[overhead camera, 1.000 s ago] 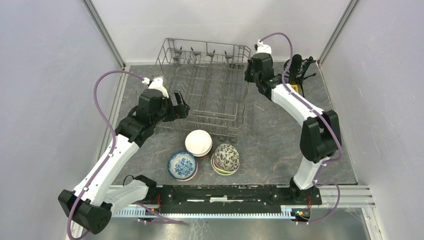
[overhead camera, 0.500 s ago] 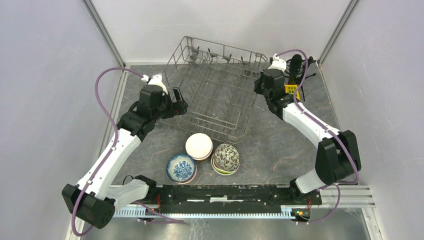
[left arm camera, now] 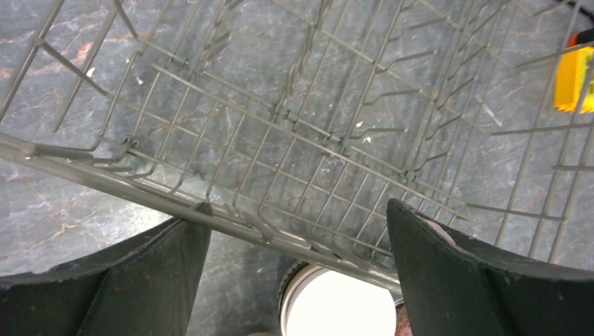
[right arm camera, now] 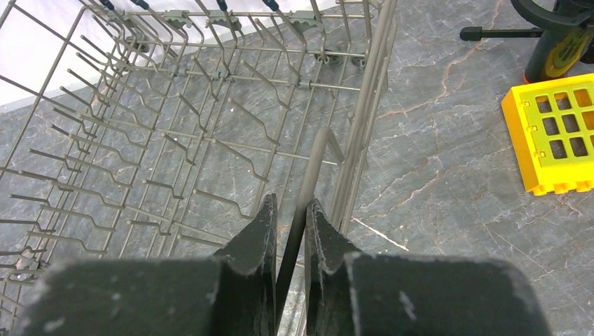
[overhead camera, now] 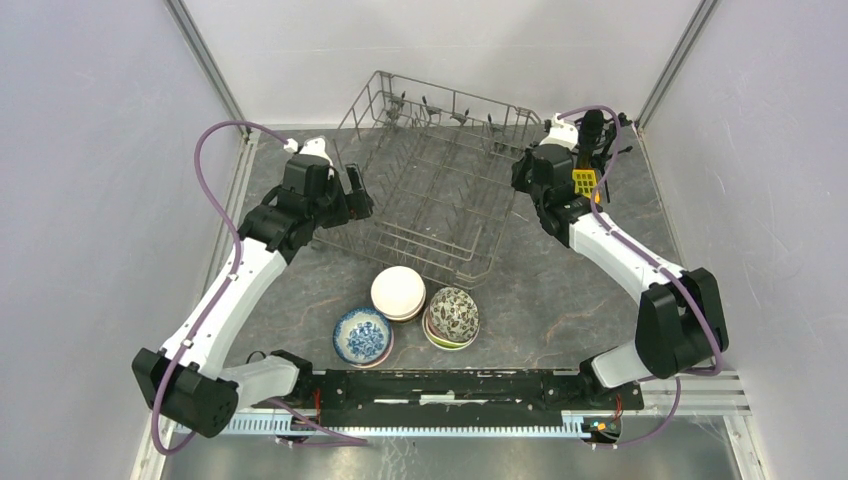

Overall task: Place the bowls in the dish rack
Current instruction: Adjust the dish rack at the center of the board.

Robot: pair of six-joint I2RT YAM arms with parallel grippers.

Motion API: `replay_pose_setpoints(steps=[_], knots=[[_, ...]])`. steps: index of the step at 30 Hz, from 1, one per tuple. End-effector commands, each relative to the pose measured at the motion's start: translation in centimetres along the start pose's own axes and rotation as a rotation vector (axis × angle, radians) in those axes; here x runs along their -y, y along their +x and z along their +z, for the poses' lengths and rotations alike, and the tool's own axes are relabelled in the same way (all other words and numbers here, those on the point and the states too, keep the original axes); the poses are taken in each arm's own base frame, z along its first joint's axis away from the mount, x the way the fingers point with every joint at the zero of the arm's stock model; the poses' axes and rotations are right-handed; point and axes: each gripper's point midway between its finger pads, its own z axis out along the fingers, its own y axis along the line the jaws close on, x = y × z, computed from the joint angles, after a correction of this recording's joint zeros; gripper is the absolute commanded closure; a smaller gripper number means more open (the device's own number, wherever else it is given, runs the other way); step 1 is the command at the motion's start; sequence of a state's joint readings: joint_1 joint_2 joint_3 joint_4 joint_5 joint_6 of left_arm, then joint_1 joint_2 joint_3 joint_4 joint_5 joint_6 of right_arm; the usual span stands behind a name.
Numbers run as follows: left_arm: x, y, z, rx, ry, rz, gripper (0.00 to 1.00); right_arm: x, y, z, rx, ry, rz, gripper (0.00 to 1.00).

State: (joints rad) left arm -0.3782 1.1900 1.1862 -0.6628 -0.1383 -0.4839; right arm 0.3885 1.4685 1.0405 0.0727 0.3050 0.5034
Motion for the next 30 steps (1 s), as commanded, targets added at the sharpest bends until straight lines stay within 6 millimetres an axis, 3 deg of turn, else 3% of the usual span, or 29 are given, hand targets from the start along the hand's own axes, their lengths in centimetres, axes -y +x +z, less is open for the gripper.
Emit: replay_pose_setpoints(steps=[1,8,15,18,30], knots=[[2.4,-4.3,3.4,0.123,0.067,-0.015,0.0,-3.9,3.7,-2.8,-0.131,-0.262,-0.202,1.0],[2.7,-4.5,4.8,0.1,0.068,-0.006,0.0,-3.6,4.5,-3.9,-0.127,-0.278,-0.183,1.0],[2.2,-4.5,4.4,0.111,0.053,0.001,0.0,-4.0,5.3,-3.7,-0.151,-0.291,-0.188,1.0],[1.9,-4.7,3.8,0.12,0.041,0.005,0.0,-4.2,4.8,-3.5,-0.145,-0.284,-0.189,1.0],[-0.4,-4.4,0.0,0.143,-0.031,0.049,0.0,-3.8,0.8,-5.0,-0.088,-0.233,-0.253,0.48]])
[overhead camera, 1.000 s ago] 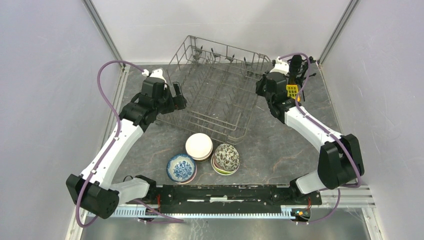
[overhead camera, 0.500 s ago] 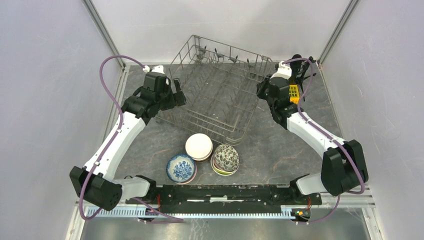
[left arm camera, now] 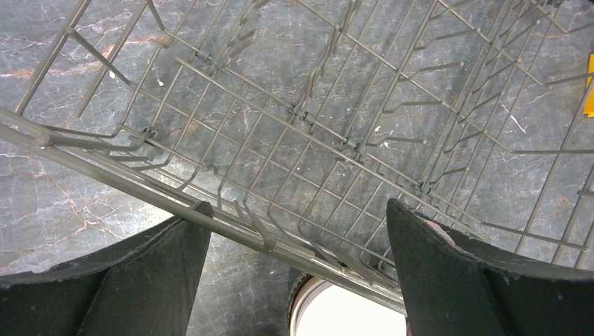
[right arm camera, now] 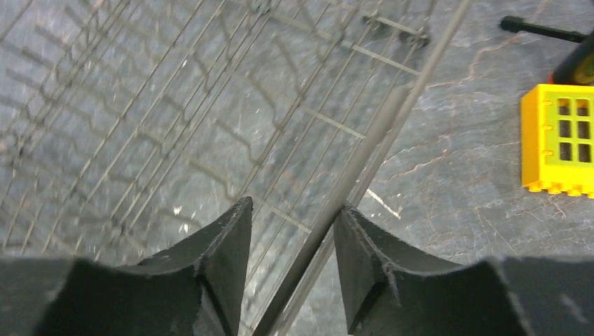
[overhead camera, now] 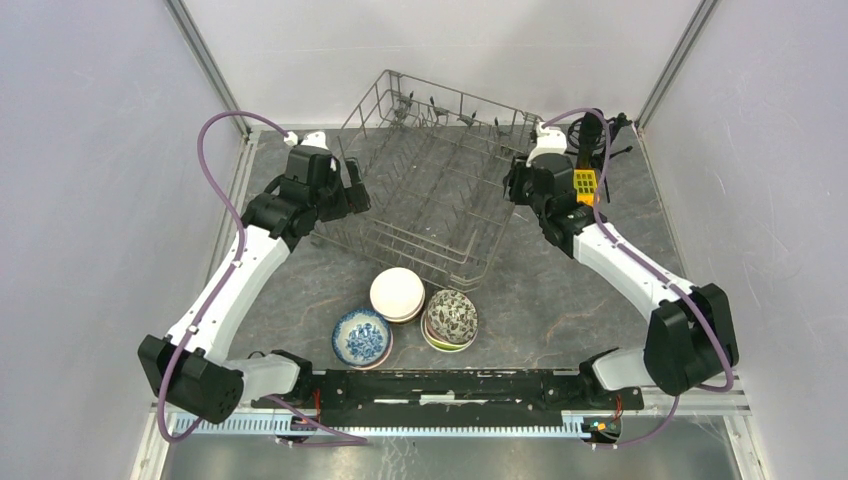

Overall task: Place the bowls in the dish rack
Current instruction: Adjust the dish rack at the center of the board.

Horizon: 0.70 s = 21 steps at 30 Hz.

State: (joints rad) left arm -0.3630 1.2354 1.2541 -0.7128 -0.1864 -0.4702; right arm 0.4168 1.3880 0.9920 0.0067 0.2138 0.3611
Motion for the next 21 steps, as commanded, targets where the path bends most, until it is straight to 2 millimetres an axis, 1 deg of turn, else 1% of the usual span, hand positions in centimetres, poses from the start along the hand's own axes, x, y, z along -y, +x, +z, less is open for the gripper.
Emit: replay_pose_setpoints(steps=[1,4,8,11,15,18,21], knots=[[0.4,-3.1,-0.5,0.144,0.034,0.04,0.0,-2.9,-1.5,-2.4,-0.007,-0.13,-0.1,0.45],[-0.1,-2.8,-1.4,0.149,0.033,0.052,0.0,-2.7,-2.1,-3.1,0.006,-0.128,-0.109,0.4],[-0.6,-2.3,-2.3,0.151,0.032,0.071,0.0,-2.4,-2.6,-4.2,0.018,-0.122,-0.117,0.37],[-1.1,-2.0,-3.3,0.157,0.029,0.082,0.0,-2.1,-3.0,-5.3,0.033,-0.119,-0.122,0.34],[-1.1,-1.2,-4.3,0.15,0.057,0.093,0.0,-1.8,-3.5,-7.1,0.052,-0.128,-0.127,0.31],[-1.2,-0.4,-5.1,0.143,0.081,0.101,0.0,-1.8,-3.2,-8.6,0.051,-0.152,-0.141,0.27],[-1.3,0.4,-5.8,0.143,0.109,0.109,0.0,-1.8,-2.2,-10.1,0.036,-0.196,-0.166,0.25]])
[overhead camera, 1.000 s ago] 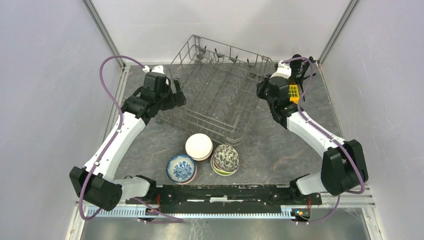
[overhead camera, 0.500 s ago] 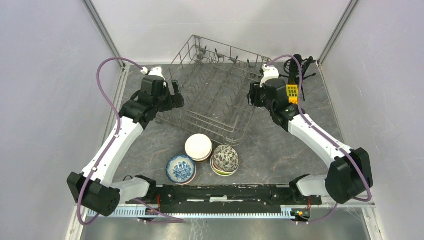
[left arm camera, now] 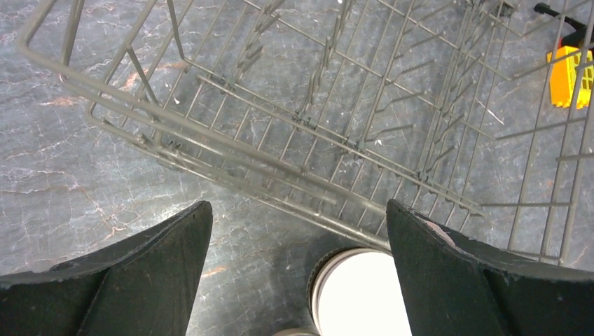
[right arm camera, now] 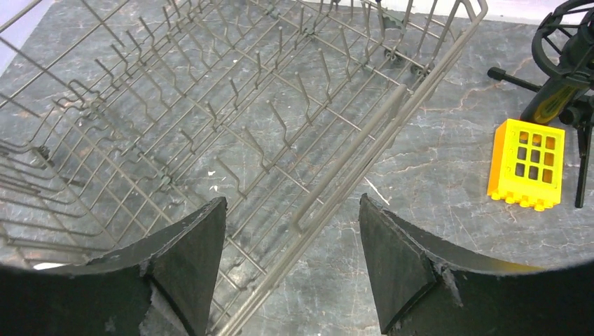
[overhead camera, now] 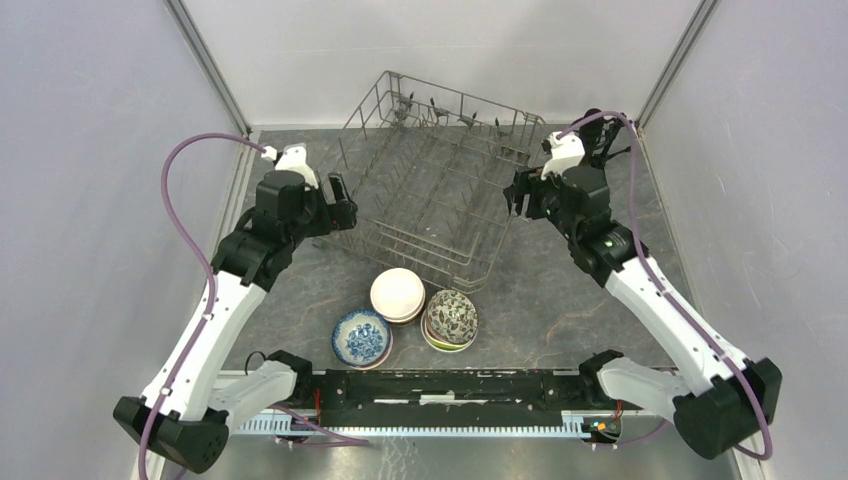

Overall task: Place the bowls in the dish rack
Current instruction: Adjust the dish rack at the center of the board.

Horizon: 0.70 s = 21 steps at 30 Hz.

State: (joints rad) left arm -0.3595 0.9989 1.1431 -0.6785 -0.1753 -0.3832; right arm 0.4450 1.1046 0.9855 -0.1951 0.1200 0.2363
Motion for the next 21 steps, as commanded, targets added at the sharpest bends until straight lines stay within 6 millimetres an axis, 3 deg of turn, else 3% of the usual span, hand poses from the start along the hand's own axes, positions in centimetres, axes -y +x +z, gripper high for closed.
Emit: replay_pose_setpoints(steps=[1,7,14,21], knots=[[0.0,1.0,-1.3,-0.003,0.053,0.052,0.0,-1.1,1.1,-2.4,-0.013,-0.093,-0.053,0.26],[1.3,2.8,-2.4,-0.023,0.169,0.042,0.0,-3.1,3.5,-5.9,-0.017,-0.271,-0.106,0.26],[2.9,4.6,-3.1,-0.001,0.306,0.025,0.0,-7.3,5.6,-10.3,-0.042,-0.535,-0.136,0.29],[3.5,5.5,-3.3,0.008,0.365,0.027,0.0,-11.7,9.7,-13.5,-0.141,-0.75,-0.136,0.33]])
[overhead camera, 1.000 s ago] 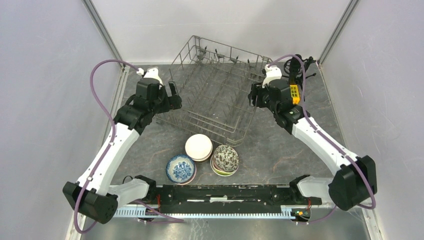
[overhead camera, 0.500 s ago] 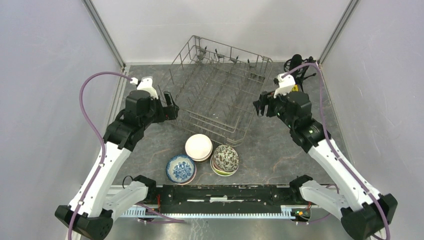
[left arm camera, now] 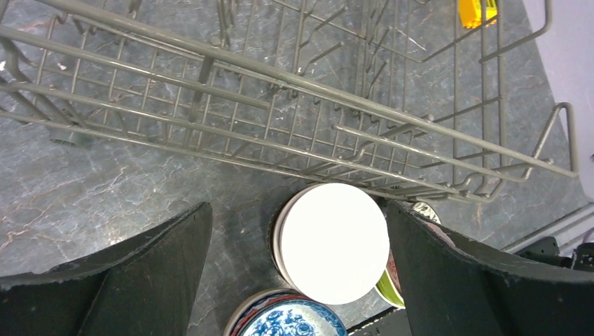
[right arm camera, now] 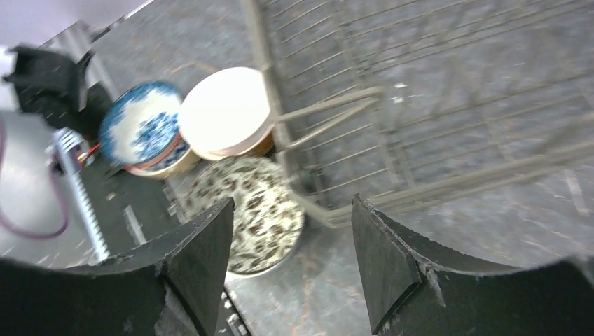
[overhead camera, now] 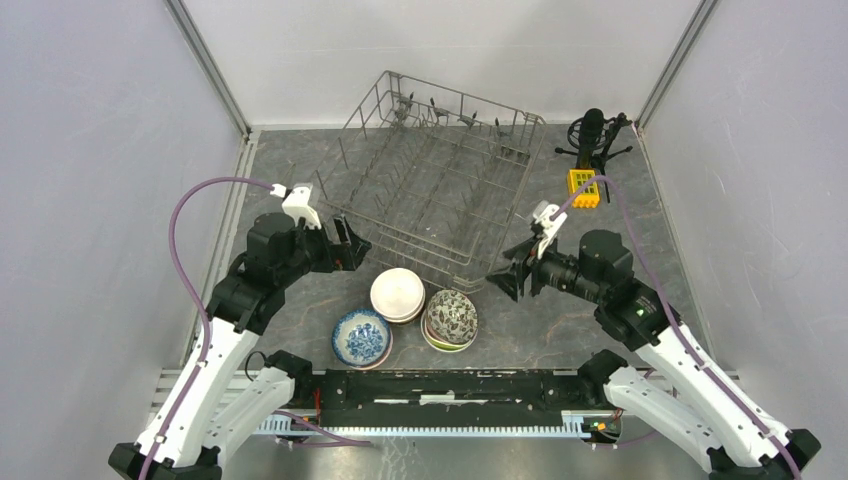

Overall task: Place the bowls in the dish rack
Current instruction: Adjust the dish rack at the center of the board.

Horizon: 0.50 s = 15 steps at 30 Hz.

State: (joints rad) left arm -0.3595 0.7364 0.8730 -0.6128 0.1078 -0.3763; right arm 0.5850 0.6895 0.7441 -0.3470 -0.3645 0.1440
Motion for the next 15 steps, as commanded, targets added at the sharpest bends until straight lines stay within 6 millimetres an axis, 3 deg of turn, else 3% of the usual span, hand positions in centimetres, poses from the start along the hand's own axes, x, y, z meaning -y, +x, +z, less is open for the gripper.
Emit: replay_pose_setpoints(steps=[1,4,10,15], knots=[[1.6,-0.9,0.0,0.049,0.096,0.032,0.0,-3.9,2.9,0.3,-0.075,-0.161,0.014,0.33],[2.7,-0.3,-0.1,0.021,0.164,0.029,0.0,-4.8,3.7,0.3,-0.078,-0.191,0.013,0.34],[5.6,1.6,-0.9,-0.097,0.306,-0.047,0.05,-4.7,4.3,0.1,-0.087,-0.173,0.0,0.34],[7.2,3.6,-2.0,-0.175,0.261,-0.021,0.09,-2.9,5.0,0.0,-0.12,-0.078,-0.039,0.34]])
